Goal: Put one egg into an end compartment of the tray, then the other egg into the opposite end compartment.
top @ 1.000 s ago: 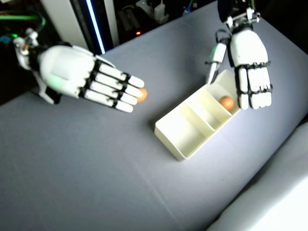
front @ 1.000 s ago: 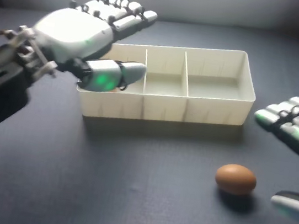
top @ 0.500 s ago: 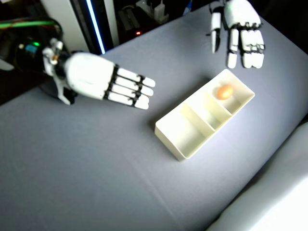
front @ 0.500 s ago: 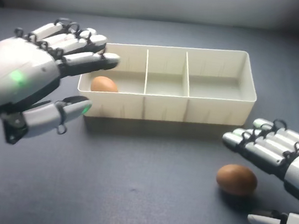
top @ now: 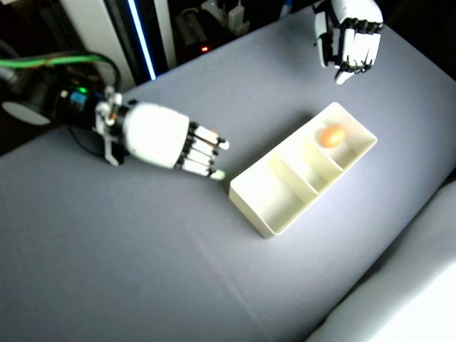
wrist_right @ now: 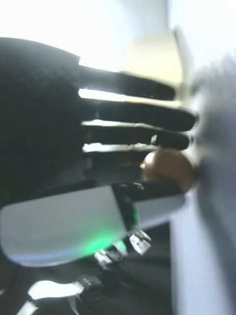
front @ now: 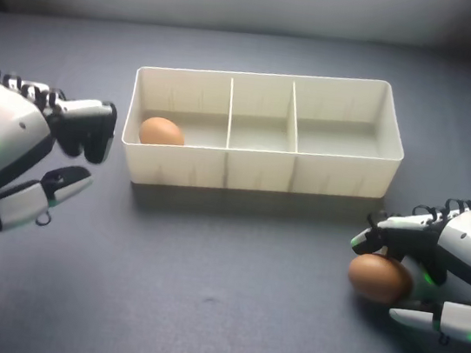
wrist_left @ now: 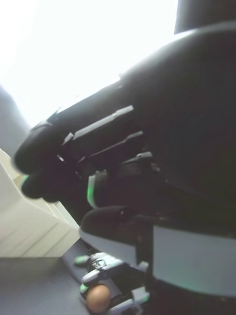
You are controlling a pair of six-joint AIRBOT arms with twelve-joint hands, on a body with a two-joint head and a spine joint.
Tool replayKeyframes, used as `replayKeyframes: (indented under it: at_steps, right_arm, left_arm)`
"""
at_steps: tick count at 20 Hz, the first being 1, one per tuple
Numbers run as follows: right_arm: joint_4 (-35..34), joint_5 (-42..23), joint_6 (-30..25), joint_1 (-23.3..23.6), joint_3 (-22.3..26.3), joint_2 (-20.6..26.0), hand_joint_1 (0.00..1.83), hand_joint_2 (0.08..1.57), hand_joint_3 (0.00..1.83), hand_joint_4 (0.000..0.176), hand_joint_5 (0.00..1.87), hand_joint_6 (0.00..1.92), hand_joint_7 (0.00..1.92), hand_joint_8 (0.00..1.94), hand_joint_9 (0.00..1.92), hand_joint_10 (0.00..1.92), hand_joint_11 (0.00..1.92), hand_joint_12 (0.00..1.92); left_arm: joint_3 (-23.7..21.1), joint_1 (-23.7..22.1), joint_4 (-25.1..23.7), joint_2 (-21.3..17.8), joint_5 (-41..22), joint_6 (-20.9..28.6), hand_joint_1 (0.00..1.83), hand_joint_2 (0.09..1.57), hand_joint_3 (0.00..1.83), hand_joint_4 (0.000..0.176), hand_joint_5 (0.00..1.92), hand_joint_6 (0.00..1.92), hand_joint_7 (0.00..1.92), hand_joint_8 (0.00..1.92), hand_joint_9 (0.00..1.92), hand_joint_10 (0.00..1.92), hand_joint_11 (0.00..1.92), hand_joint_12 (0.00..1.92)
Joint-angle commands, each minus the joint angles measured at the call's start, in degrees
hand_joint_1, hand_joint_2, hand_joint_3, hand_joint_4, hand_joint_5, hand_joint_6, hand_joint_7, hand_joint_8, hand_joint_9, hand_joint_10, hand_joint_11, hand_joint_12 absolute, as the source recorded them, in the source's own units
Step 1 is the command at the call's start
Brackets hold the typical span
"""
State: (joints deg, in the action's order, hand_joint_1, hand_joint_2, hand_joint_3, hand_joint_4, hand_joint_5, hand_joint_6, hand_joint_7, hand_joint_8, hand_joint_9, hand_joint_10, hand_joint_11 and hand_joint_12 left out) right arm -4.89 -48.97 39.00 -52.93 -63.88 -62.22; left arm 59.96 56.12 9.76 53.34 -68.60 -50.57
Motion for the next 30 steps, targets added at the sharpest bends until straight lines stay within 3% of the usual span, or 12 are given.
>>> replayKeyframes:
  at_steps: [1, 2, 4, 7, 8, 11, 16, 18, 20, 21, 24, 30]
  right_arm:
    - [0.05, -6.69, -0.69, 0.37, 0.31, 0.17, 1.18, 1.28, 0.0, 0.0, 0.57, 1.44, 0.82, 1.45, 0.81, 1.44, 0.71, 1.76]
    - [0.14, -8.44, -0.81, 0.78, 0.86, 1.16, 1.19, 1.27, 0.0, 0.0, 0.6, 1.39, 0.84, 1.45, 0.88, 1.48, 0.8, 1.77]
    - [0.42, -11.89, -0.95, 1.85, 1.81, 3.14, 1.18, 1.3, 0.01, 0.0, 0.54, 1.46, 0.77, 1.59, 0.82, 1.68, 0.78, 1.91]
    - [1.69, -15.34, -2.04, 4.79, 2.01, 5.02, 1.16, 1.32, 0.0, 0.0, 0.53, 1.48, 0.75, 1.6, 0.82, 1.68, 0.82, 1.9]
    - [1.71, -15.74, -2.04, 5.96, 1.68, 5.28, 1.17, 1.31, 0.0, 0.0, 0.54, 1.46, 0.77, 1.59, 0.81, 1.63, 0.81, 1.86]
    - [1.2, -15.94, -2.02, 10.48, -0.84, 5.03, 1.14, 1.33, 0.01, 0.0, 0.52, 1.5, 0.71, 1.68, 0.73, 1.72, 0.75, 1.92]
    - [-1.44, -10.63, -2.02, 16.54, -6.76, 1.37, 1.14, 1.33, 0.0, 0.0, 0.53, 1.52, 0.72, 1.61, 0.74, 1.58, 0.71, 1.84]
    - [-1.8, -6.81, -2.03, 18.97, -9.4, -0.78, 1.15, 1.32, 0.0, 0.0, 0.52, 1.52, 0.75, 1.58, 0.8, 1.59, 0.76, 1.89]
    - [-2.31, -2.1, -2.02, 20.66, -12.57, -3.71, 1.14, 1.32, 0.0, 0.0, 0.49, 1.56, 0.75, 1.53, 0.74, 1.54, 0.71, 1.88]
    - [-3.18, -0.44, -2.02, 20.78, -13.99, -4.85, 1.07, 1.21, 0.0, 0.0, 0.08, 0.63, 0.29, 1.04, 0.24, 1.4, 0.11, 1.92]
    - [-3.93, 0.63, -2.02, 20.84, -14.93, -5.55, 0.85, 1.19, 0.0, 0.0, 0.0, 0.07, 0.06, 0.43, 0.01, 0.97, 0.0, 1.81]
    - [-3.84, -3.13, -0.84, 20.84, -10.92, -3.78, 0.35, 1.27, 0.0, 0.06, 0.0, 0.0, 0.0, 0.0, 0.0, 0.0, 0.0, 1.2]
  left_arm:
    - [-0.04, 0.07, 0.64, -0.88, -7.86, 0.09, 0.97, 1.38, 0.0, 0.0, 0.52, 1.65, 0.96, 0.05, 0.8, 0.77, 0.63, 1.53]
    - [-0.31, 0.36, 0.64, -1.1, -8.29, 0.09, 0.98, 1.38, 0.0, 0.0, 0.52, 1.64, 0.96, 0.04, 0.8, 0.83, 0.64, 1.56]
    - [-0.88, 1.03, 0.62, -1.58, -9.1, 0.08, 1.12, 1.33, 0.0, 0.0, 0.48, 1.58, 0.75, 1.43, 0.8, 1.02, 0.71, 1.63]
    - [-1.72, 2.35, 0.62, -2.18, -10.56, 0.09, 1.11, 1.34, 0.0, 0.0, 0.45, 1.6, 0.72, 1.54, 0.79, 1.04, 0.72, 1.62]
    - [-1.9, 2.64, 0.62, -2.29, -10.89, 0.09, 0.98, 1.38, 0.0, 0.0, 0.5, 1.65, 0.68, 0.87, 0.76, 1.01, 0.66, 1.59]
    - [-2.32, 3.53, 0.71, -2.53, -11.65, 0.09, 1.09, 1.36, 0.0, 0.0, 0.43, 1.64, 0.71, 1.42, 0.73, 0.99, 0.6, 1.58]
    - [-2.13, 3.57, 0.86, -2.47, -11.05, 0.13, 0.92, 1.41, 0.0, 0.0, 0.49, 1.69, 0.85, 0.15, 0.73, 0.92, 0.6, 1.52]
    - [-1.75, 3.57, 0.91, -1.96, -10.88, 0.5, 0.89, 1.39, 0.0, 0.0, 0.5, 0.34, 0.86, 0.07, 0.73, 0.93, 0.56, 1.53]
    - [-1.35, 3.59, 0.93, -1.43, -10.85, 1.07, 0.88, 1.39, 0.0, 0.0, 0.58, 0.07, 0.84, 0.02, 0.71, 0.9, 0.56, 1.5]
    - [-1.22, 3.6, 0.93, -1.24, -10.82, 1.17, 0.9, 1.39, 0.0, 0.0, 0.59, 0.04, 0.83, 0.01, 0.69, 0.88, 0.55, 1.5]
    - [-1.18, 3.56, 0.89, -1.12, -10.77, 1.22, 0.84, 1.39, 0.0, 0.0, 0.6, 0.02, 0.85, 0.01, 0.7, 0.86, 0.55, 1.52]
    - [-1.52, 3.6, 0.96, -1.33, -11.88, 1.15, 0.73, 1.38, 0.0, 0.0, 0.48, 0.0, 0.41, 0.0, 0.29, 0.27, 0.05, 1.19]
